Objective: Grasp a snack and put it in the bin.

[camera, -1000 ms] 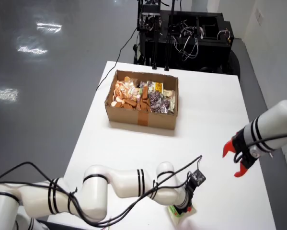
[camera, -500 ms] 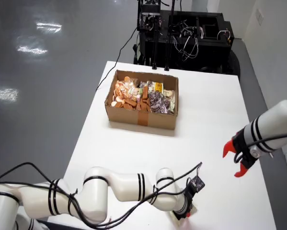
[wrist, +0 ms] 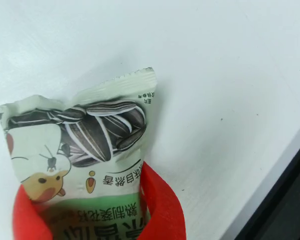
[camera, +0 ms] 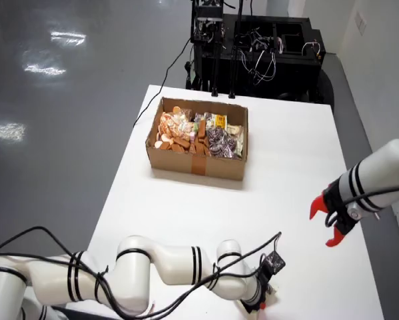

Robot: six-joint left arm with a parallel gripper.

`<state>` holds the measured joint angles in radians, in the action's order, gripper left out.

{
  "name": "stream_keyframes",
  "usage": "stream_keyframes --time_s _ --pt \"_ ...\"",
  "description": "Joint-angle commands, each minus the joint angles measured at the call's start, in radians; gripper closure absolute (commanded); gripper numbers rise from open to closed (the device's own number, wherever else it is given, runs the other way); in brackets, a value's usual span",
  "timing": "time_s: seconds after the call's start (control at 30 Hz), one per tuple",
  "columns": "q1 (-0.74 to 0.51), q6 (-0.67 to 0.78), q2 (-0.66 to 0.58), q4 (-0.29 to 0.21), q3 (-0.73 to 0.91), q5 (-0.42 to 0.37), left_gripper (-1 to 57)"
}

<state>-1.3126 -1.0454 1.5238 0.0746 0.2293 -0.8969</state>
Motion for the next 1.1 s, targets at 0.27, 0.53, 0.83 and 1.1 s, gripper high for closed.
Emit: stream_keyframes --time_s 0.27,0.53,0.83,1.1 --pt "0.006 0.043 0.014 -0.018 -0.109 -0.007 41.8" --pt "0.025 0.073 0.015 0.002 -0.199 -0.048 50.7" --pt "0.063 0.160 0.015 0.057 -0.290 -0.102 55.8" --pt "0.124 0.241 0.015 0.100 -0.415 -0.152 56.8"
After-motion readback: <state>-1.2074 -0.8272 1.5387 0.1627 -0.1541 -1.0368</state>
